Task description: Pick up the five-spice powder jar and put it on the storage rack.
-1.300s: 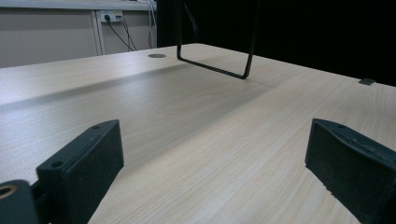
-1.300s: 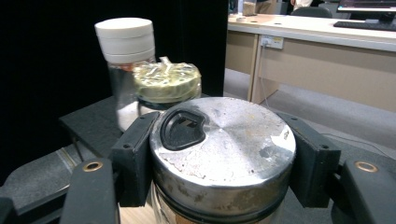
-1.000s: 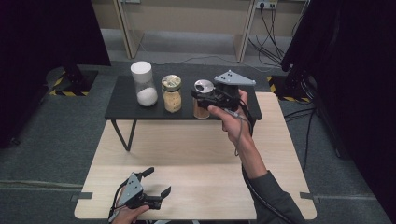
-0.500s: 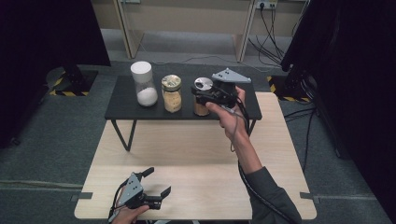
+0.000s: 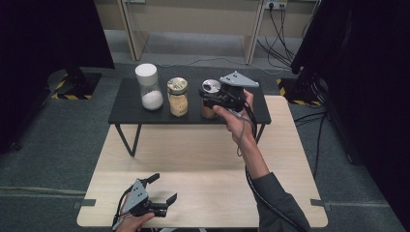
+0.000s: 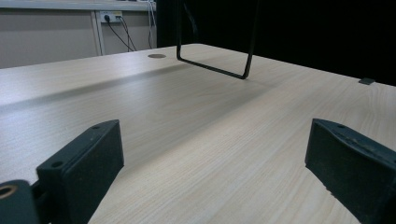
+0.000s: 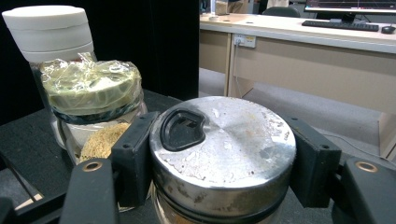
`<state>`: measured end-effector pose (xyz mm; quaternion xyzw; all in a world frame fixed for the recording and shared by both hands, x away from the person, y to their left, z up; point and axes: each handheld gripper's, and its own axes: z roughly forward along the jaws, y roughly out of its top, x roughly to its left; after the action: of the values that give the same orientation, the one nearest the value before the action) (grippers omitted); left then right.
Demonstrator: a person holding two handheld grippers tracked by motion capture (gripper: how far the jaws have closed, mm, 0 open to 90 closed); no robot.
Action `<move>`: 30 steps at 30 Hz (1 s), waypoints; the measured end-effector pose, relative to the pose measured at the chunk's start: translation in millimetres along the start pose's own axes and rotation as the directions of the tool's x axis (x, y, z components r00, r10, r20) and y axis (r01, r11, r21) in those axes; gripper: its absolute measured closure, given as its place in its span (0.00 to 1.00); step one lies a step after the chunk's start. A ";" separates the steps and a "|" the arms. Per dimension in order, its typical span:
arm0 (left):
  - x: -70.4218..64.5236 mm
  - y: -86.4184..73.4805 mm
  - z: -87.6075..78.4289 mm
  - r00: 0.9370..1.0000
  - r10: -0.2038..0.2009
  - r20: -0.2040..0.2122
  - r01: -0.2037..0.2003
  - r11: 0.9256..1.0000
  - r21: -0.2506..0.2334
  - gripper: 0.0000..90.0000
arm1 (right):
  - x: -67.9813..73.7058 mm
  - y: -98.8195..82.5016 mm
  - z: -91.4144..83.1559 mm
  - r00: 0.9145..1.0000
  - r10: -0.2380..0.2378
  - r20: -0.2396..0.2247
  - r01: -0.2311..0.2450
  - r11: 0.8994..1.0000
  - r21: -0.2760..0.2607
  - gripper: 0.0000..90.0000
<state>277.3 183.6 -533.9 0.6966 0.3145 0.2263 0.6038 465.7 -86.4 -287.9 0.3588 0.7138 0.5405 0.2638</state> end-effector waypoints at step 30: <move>-0.1 0.0 0.1 1.000 0.001 -0.001 -0.001 1.000 0.001 0.04 | 0.0 -14.3 -22.2 0.995 0.100 0.001 -0.100 0.993 -0.066 0.02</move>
<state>277.3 183.5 -533.9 0.6970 0.3145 0.2268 0.6032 445.5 -101.6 -295.5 0.3864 0.6761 0.5756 0.2495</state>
